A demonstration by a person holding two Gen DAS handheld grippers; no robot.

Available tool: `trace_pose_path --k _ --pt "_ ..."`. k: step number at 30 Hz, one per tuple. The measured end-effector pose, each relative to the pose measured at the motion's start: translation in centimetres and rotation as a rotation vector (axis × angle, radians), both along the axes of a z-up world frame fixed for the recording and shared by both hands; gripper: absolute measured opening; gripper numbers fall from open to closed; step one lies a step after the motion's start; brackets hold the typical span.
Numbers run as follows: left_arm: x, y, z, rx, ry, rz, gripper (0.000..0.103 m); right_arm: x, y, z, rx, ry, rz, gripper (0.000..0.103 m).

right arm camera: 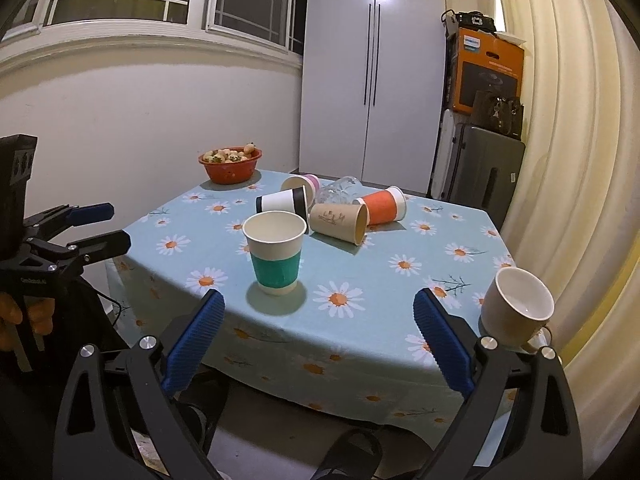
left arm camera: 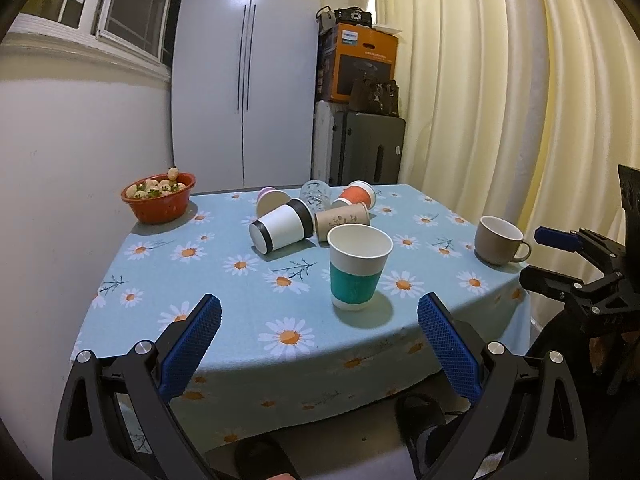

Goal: Flip cup upright

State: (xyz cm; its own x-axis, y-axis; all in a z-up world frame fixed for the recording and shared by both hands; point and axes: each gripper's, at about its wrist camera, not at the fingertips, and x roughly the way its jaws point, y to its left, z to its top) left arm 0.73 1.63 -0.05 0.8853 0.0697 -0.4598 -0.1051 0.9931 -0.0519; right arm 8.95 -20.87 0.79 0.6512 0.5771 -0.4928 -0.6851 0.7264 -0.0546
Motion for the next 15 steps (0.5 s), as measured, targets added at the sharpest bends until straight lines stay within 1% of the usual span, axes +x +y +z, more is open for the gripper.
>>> trace_pose_path --k 6,15 --pt "0.09 0.01 -0.04 0.003 0.003 0.008 0.096 0.69 -0.56 -0.08 0.025 0.031 -0.024 0.095" --pt "0.25 -0.4 -0.23 0.011 0.01 -0.008 0.096 0.82 -0.38 -0.3 0.011 0.045 -0.022 0.097"
